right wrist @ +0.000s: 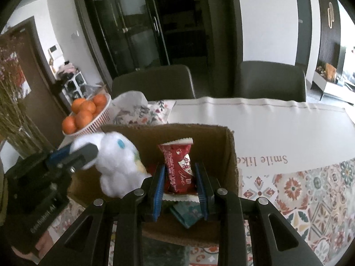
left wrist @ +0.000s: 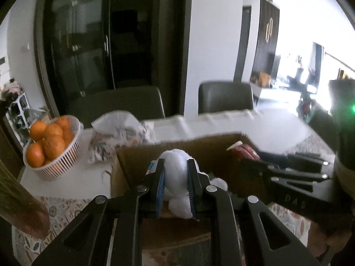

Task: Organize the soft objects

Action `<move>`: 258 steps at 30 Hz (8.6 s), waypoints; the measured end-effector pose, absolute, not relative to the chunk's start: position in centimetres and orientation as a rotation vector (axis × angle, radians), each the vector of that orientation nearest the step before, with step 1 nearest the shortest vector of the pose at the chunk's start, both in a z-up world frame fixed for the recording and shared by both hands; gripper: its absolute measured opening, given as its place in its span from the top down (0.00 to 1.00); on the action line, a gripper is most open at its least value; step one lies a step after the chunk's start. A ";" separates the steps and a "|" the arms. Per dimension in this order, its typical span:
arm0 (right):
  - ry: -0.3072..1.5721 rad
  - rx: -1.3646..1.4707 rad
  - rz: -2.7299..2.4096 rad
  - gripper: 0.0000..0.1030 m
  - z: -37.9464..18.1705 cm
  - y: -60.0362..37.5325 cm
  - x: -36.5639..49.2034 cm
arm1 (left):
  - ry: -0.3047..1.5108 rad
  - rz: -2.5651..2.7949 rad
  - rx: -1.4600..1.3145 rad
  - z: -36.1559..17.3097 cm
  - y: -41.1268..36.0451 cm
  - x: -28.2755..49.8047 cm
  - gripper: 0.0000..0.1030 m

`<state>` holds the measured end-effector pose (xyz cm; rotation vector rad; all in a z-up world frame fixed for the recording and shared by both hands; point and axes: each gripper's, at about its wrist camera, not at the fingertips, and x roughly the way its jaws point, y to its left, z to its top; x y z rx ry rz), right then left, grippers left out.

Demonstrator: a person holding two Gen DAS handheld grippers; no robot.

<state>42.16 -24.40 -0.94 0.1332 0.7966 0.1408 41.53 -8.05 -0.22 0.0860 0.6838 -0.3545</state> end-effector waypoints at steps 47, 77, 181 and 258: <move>0.632 0.195 0.104 0.48 2.5 -20.4 29.5 | 0.602 -0.252 0.125 3.4 -1.8 29.1 0.55; 0.705 0.226 0.124 0.48 -4.6 -19.1 25.8 | 0.710 -0.252 0.048 -4.3 0.2 24.9 0.48; 0.810 0.450 0.175 0.89 -12.0 -21.5 28.6 | 0.775 -0.286 -0.056 -11.2 -2.6 28.9 0.43; 0.403 0.339 0.214 0.89 5.0 -23.8 29.3 | 0.470 -0.295 0.011 4.5 -5.6 30.7 0.43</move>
